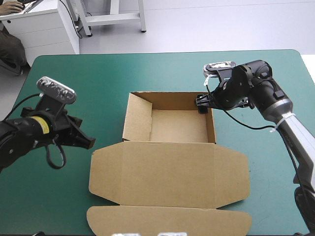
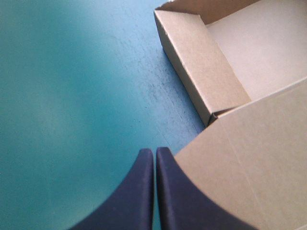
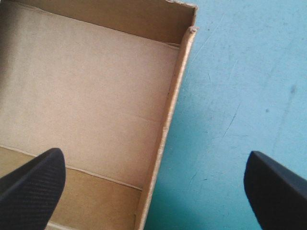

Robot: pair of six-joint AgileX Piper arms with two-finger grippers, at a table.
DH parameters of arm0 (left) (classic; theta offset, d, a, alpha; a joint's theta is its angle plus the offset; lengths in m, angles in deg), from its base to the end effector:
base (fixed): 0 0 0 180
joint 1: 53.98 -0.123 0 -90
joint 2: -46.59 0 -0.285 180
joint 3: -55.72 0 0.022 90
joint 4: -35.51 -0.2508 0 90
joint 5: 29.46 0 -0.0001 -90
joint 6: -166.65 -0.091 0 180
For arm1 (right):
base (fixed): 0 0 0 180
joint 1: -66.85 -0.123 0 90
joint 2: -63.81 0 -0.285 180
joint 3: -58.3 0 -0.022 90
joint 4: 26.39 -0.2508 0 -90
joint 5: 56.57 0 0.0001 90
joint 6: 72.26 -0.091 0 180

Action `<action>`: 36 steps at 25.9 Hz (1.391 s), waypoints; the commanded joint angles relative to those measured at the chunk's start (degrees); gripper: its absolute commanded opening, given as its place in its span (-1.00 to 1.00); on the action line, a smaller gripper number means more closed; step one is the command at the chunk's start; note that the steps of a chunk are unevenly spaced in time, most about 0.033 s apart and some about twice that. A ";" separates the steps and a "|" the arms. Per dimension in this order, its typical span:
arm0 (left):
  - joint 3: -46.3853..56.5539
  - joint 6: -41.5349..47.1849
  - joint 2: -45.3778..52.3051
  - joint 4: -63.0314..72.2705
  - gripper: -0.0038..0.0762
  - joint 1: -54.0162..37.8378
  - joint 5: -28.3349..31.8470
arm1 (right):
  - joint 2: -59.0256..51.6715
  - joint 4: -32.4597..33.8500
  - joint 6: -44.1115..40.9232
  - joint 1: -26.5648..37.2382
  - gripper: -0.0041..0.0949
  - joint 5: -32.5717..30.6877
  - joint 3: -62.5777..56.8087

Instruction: Fold the box

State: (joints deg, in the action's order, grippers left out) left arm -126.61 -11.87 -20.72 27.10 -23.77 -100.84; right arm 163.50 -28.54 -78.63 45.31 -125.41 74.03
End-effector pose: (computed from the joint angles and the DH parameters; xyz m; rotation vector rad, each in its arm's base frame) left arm 0.1536 -0.0748 0.4469 0.5774 2.2966 -0.0787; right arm 0.3119 0.1265 0.3713 -0.3473 2.6599 0.2063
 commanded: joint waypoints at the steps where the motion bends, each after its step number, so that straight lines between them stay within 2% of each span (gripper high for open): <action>1: 3.55 0.23 5.97 -0.42 -0.92 0.26 -2.70 | -2.49 0.31 0.13 0.06 0.96 1.68 1.65; 5: 13.95 2.53 17.35 -0.09 -0.92 0.26 -2.70 | -0.94 0.18 0.05 0.06 0.96 1.79 1.44; 11: 26.30 6.26 29.31 0.04 -0.92 0.26 -2.60 | 5.60 -1.02 -0.08 0.06 0.96 1.93 1.33; 17: 27.86 6.41 34.06 -0.22 -0.92 0.26 -2.60 | 11.09 -1.17 0.12 0.06 0.92 3.32 1.33; 19: 27.86 6.41 34.78 -0.47 -0.92 0.26 -2.60 | 12.52 -1.16 0.12 0.06 0.74 4.08 1.33; 20: 27.86 6.41 35.13 -0.46 -0.92 0.26 -2.60 | 13.20 -1.16 0.12 0.06 0.58 4.15 1.33; 23: 27.86 6.41 35.49 -0.58 -0.92 0.26 -2.60 | 14.36 -1.16 0.01 0.06 -0.06 5.57 1.33; 25: 27.86 6.41 35.49 -0.67 -0.92 0.26 -2.60 | 14.49 -1.16 -1.52 0.06 -0.59 7.14 1.33; 27: 27.86 6.41 35.49 -0.83 -0.92 0.26 -2.60 | 14.49 -1.16 -1.99 0.06 -0.96 8.56 1.44; 36: 27.86 6.41 35.49 -2.62 -0.92 0.26 -2.60 | 14.49 0.20 -1.53 0.06 -0.96 9.24 1.54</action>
State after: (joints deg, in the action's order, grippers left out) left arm -97.59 -6.01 15.53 26.12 -23.77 -100.84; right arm 181.02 -29.28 -80.71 45.20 -117.53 74.03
